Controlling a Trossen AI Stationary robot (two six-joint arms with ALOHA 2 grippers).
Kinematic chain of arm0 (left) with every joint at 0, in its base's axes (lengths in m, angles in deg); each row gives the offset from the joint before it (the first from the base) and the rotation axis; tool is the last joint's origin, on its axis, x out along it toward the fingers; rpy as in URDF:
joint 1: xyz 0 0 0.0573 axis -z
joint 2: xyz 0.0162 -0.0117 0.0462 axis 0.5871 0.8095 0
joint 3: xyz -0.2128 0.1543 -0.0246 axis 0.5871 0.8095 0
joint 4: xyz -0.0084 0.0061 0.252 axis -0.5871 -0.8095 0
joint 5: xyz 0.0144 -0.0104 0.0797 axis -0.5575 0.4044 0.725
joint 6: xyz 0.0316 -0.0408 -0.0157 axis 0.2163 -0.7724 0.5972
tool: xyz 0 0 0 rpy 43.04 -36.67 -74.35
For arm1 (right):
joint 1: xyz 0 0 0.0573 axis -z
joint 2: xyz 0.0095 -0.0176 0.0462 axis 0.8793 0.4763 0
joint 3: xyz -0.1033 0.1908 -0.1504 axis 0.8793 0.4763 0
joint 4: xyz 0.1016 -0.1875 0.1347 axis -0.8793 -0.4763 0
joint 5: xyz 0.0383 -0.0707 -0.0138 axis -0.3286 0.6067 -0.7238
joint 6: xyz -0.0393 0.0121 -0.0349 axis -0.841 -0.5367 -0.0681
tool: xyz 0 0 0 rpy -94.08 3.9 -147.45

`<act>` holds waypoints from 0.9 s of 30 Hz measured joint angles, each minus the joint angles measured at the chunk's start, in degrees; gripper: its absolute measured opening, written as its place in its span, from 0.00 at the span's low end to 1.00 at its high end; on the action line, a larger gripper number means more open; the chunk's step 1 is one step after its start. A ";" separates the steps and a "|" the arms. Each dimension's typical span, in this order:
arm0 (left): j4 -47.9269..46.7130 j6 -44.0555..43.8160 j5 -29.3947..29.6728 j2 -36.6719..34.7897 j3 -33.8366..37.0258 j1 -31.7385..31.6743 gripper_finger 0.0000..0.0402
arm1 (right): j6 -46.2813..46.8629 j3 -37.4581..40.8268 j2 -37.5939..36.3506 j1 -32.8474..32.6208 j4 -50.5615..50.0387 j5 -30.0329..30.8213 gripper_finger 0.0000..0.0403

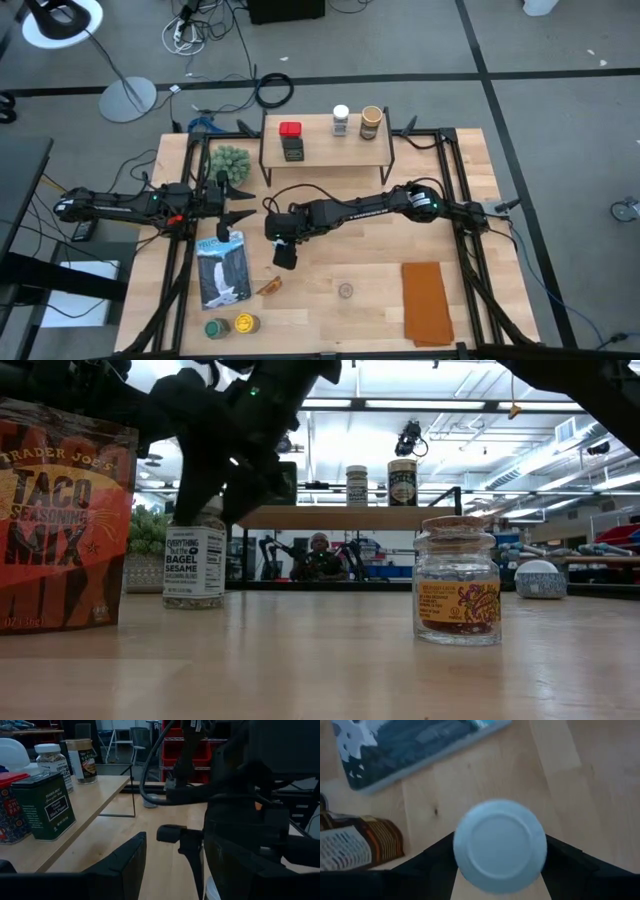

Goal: Shelf spices
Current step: Put the white seasoning bottle on the shelf

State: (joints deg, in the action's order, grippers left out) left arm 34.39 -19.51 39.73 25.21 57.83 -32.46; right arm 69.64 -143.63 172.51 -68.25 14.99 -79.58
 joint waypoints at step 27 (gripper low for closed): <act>-0.02 -0.01 0.00 -0.01 0.00 -0.01 0.51 | -6.55 -0.03 -2.85 0.58 -7.45 -0.02 0.50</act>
State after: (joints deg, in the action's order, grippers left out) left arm 34.37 -19.51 39.73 25.20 57.83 -32.47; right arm 63.10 -143.66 169.66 -67.67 7.54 -79.60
